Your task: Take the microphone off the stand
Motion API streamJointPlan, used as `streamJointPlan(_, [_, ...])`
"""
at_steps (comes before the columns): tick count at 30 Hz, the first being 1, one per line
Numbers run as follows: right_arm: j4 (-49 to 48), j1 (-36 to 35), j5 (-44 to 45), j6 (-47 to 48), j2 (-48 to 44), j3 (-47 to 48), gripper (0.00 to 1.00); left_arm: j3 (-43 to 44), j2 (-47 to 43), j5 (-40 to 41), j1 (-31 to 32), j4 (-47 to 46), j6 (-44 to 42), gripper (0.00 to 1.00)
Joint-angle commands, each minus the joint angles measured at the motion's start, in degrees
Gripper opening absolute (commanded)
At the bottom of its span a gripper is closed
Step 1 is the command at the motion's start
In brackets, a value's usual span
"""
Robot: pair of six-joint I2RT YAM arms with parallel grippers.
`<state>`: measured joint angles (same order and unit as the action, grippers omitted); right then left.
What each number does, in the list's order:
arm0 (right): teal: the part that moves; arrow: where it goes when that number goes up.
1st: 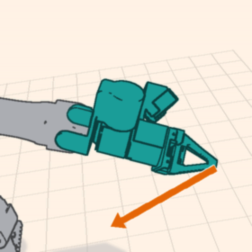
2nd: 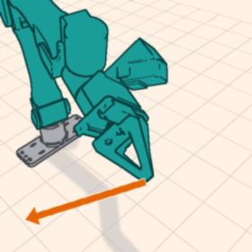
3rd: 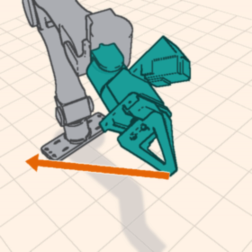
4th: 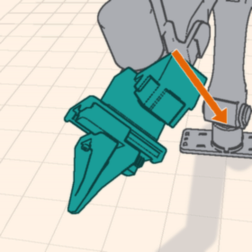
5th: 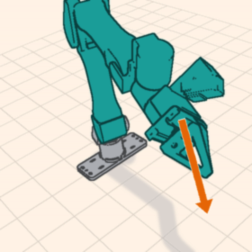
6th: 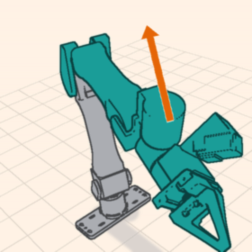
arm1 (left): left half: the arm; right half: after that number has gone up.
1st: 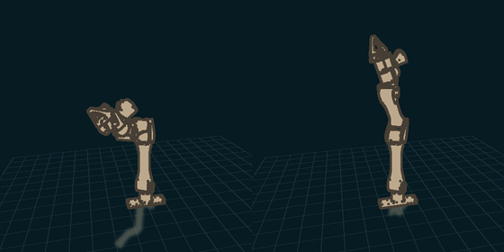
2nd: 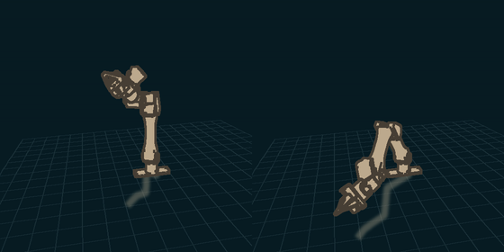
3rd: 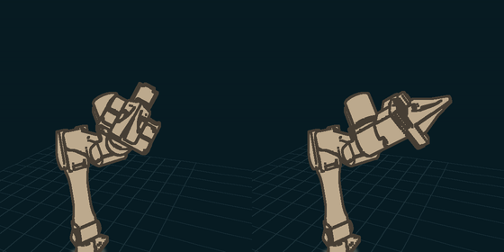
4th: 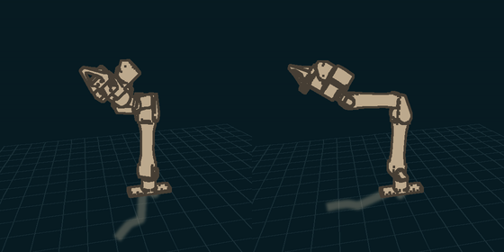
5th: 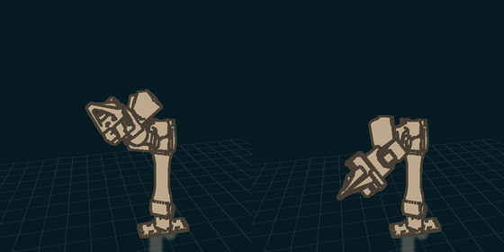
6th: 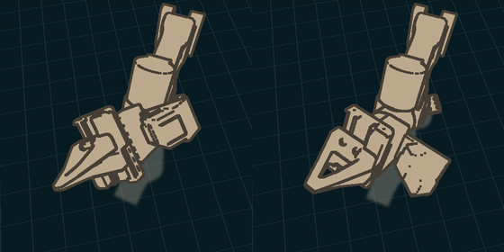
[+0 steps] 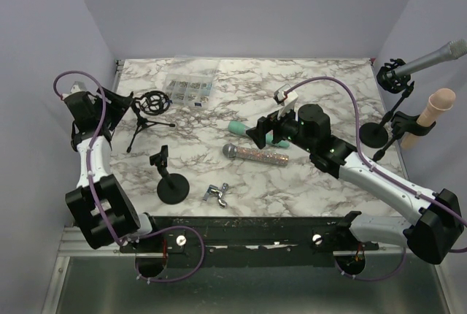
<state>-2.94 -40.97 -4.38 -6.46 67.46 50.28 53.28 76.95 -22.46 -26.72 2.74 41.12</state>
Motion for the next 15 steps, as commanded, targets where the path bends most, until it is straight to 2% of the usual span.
streamJointPlan(1, [-0.5,-0.2,0.0,0.0,-0.6,-0.2,1.00,-0.1,-1.7,1.9,0.4,0.6,-1.8,0.73])
streamJointPlan(8, [0.5,-0.2,-0.2,0.0,-0.7,0.4,1.00,1.3,-6.3,3.1,1.8,0.6,-5.1,0.78])
streamJointPlan(15, [1.8,-0.2,-0.8,-0.6,0.2,1.6,1.00,4.3,-13.7,4.4,8.0,1.6,-13.1,0.79])
